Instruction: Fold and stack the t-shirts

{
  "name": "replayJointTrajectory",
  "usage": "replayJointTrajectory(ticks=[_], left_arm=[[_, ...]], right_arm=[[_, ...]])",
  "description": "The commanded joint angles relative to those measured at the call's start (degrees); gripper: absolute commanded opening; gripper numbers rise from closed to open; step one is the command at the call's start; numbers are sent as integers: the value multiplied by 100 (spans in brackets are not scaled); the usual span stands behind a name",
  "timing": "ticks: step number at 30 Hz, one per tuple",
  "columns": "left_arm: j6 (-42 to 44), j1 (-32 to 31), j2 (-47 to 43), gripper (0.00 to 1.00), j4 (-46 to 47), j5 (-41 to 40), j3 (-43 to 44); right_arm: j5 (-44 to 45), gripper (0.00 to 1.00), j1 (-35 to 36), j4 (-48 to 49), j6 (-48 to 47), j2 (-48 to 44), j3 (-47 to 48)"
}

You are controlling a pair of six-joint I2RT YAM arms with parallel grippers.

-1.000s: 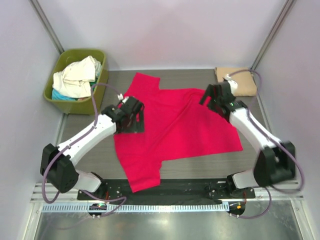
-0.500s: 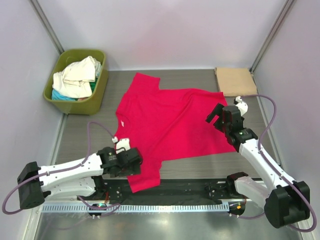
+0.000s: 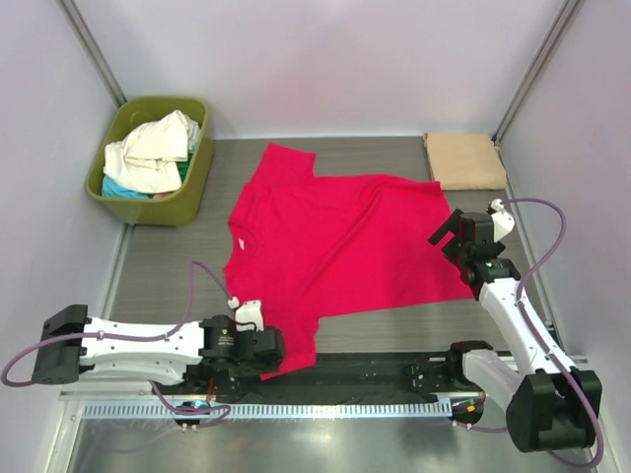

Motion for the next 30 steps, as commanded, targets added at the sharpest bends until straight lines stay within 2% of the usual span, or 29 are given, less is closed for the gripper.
replayJointTrajectory(ticks=[1, 3, 9, 11, 15, 20, 26, 27, 28, 30], left_arm=[[-422, -141, 61, 61, 147, -64, 24], [-413, -150, 9, 49, 252, -72, -38], [-299, -150, -114, 31, 200, -511, -48], [-281, -141, -123, 26, 138, -652, -12], [-237, -132, -167, 0, 147, -872, -38], [-150, -132, -290, 0, -46, -1179, 76], [-88, -45, -448, 0, -196, -1426, 217], [-79, -36, -501, 0, -179, -1435, 173], [-97, -36, -519, 0, -161, -1444, 138], [-114, -18, -571, 0, -117, -1461, 59]], right_arm=[[-243, 100, -579, -131, 6, -172, -144], [-429, 100, -1002, -158, 15, -198, -302], [-1308, 100, -2169, -175, 32, -251, -882], [-1544, 100, -2364, -175, 94, -242, -1031], [-1546, 100, -2436, -184, 278, -198, -1146], [-1555, 99, -2436, -9, 445, 47, -1322], [-1204, 90, -2436, 263, 682, 65, -1559], [-1168, 87, -2436, 316, 709, 100, -1594], [-1168, 77, -2436, 360, 718, 240, -1603], [-1238, 63, -2436, 528, 718, 407, -1665]])
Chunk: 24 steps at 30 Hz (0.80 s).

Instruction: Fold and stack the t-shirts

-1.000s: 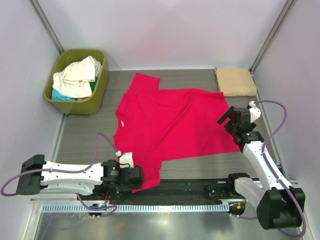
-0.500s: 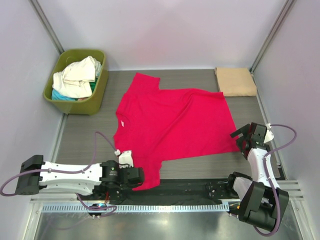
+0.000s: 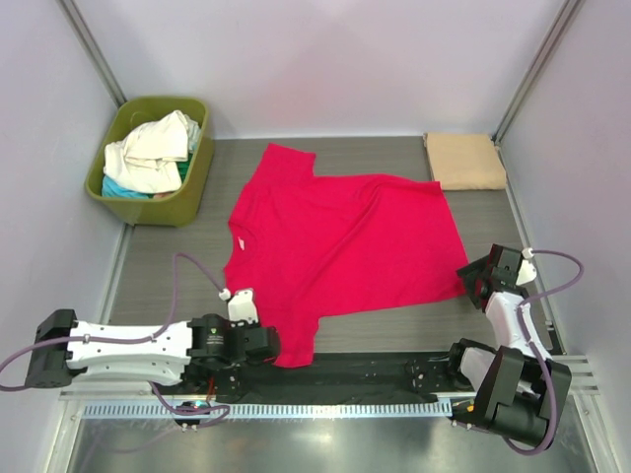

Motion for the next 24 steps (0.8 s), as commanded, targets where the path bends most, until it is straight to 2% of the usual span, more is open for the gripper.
replayJointTrajectory(ticks=[1, 4, 5, 8, 16, 19, 20, 24], left_arm=[[-1, 47, -132, 0, -88, -384, 30], [61, 109, -228, 0, -106, -419, 12], [96, 153, -264, 0, -149, -427, 21], [341, 337, -369, 0, -307, -498, 170], [1597, 1040, -370, 0, -818, -752, 1373], [2510, 1689, -212, 0, -739, -648, 1839], [3018, 2135, -133, 0, -721, -552, 1971], [4093, 3122, 350, 0, -309, -226, 2727]], right_arm=[[64, 48, -23, 233, 123, 351, -214], [11, 24, -23, 295, 88, 440, -222], [3, 12, -23, 295, 79, 361, -222], [-58, 3, -23, 164, 79, 168, -222], [-586, 1, -23, -514, 79, -868, 50], [-822, 1, -23, -584, -26, -984, 278], [-867, 1, -14, -549, -52, -958, 453], [-1034, 1, -14, -277, -149, -599, 875]])
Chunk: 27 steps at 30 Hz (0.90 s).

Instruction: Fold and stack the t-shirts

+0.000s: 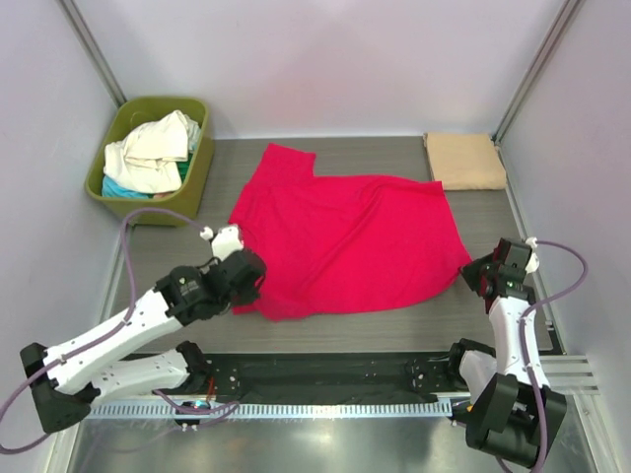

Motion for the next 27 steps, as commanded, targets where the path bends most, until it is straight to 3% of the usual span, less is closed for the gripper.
replayJointTrajectory(ticks=[1, 6, 13, 21, 25, 26, 27], left_arm=[[1454, 875, 527, 0, 399, 131, 590], [2447, 1967, 1477, 0, 919, 657, 1573], [3046, 3285, 2857, 0, 1191, 1367, 2796], [3099, 3805, 4466, 0, 1139, 1651, 4323], [3161, 3893, 5746, 0, 867, 1757, 5326], [3161, 3972, 6038, 2, 832, 1827, 5537], [3152, 4025, 6319, 9, 736, 2088, 6088]], right_arm=[[-302, 1, 14, 331, -145, 281, 559], [-566, 1, 233, 823, -154, 1535, 1226], [-373, 1, 559, 1236, 48, 2610, 1956], [-180, 1, 638, 1430, 330, 3524, 2695], [-100, 1, 674, 1447, 356, 4007, 2985], [-92, 4, 674, 1448, 365, 4130, 3099], [-135, 37, 682, 1474, 365, 4358, 3169]])
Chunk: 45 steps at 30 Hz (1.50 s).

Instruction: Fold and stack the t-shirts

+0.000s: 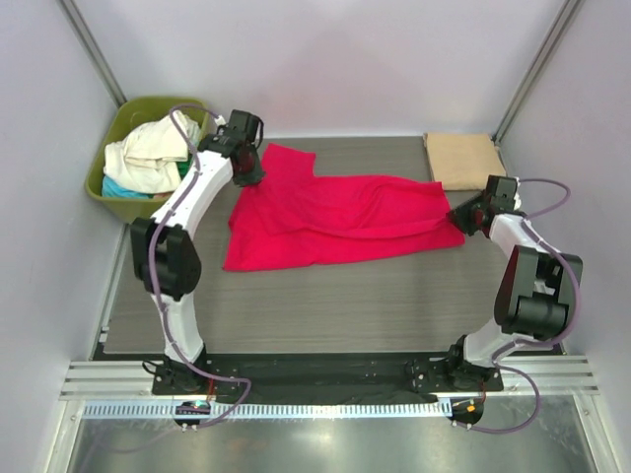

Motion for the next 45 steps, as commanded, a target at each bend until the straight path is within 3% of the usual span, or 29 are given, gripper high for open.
replayJointTrajectory(ticks=[1, 2, 3, 4, 5, 7, 8, 14, 19, 23, 29, 33, 35, 38, 40, 41, 42, 45], left_arm=[[129, 183, 893, 19, -362, 493, 1230], [129, 218, 1453, 51, -1042, 555, 1652], [147, 210, 1572, 61, -1284, 520, 2239], [138, 140, 1555, 68, -1356, 302, 2236], [94, 122, 1146, 81, -1139, 161, 1644], [-37, 113, 425, 93, -586, 116, 659], [-247, 130, -275, 96, -70, 37, -294], [-925, 174, -2187, 89, 1165, -149, -3382], [-1154, 174, -3119, 85, 1735, 45, -4758], [-1251, 192, -3375, 80, 2649, 370, -5768], [-1435, 262, -3130, 78, 3222, 362, -6228], [-1506, 359, -2989, 79, 3450, 397, -6377], [-1541, 437, -2832, 80, 3678, 423, -6465], [-1558, 482, -2664, 77, 3793, 458, -6421], [-1576, 482, -2453, 69, 3829, 511, -6343], [-1593, 473, -2400, 66, 3829, 520, -6333], [-1628, 482, -2339, 62, 3855, 555, -6333], [-1637, 482, -2189, 38, 3908, 477, -6290]], right_arm=[[49, 53, 35, 228, 48, 442, 472], [-13, 66, 35, 185, -65, 575, 726], [-40, 78, 35, -33, -136, 724, 842], [21, 80, 35, -123, -189, 717, 895], [117, 82, 27, -167, -303, 664, 817], [467, 87, 9, -159, -339, 323, 589], [531, 87, -26, -124, -330, 191, 257], [698, 82, -52, 289, -137, -829, -1307], [953, 69, -193, 544, -163, -1191, -2004], [804, 59, -219, 763, -137, -665, -1883], [804, 57, -246, 1263, 56, -120, -1698], [567, 41, -246, 1432, 92, 189, -1627], [566, 26, -246, 1493, 74, 277, -1644], [549, 19, -246, 1529, 56, 321, -1636], [505, 15, -246, 1538, 48, 373, -1610], [461, 5, -246, 1546, 30, 409, -1601], [443, 1, -246, 1546, 21, 418, -1583], [382, 1, -246, 1608, 13, 470, -1583]])
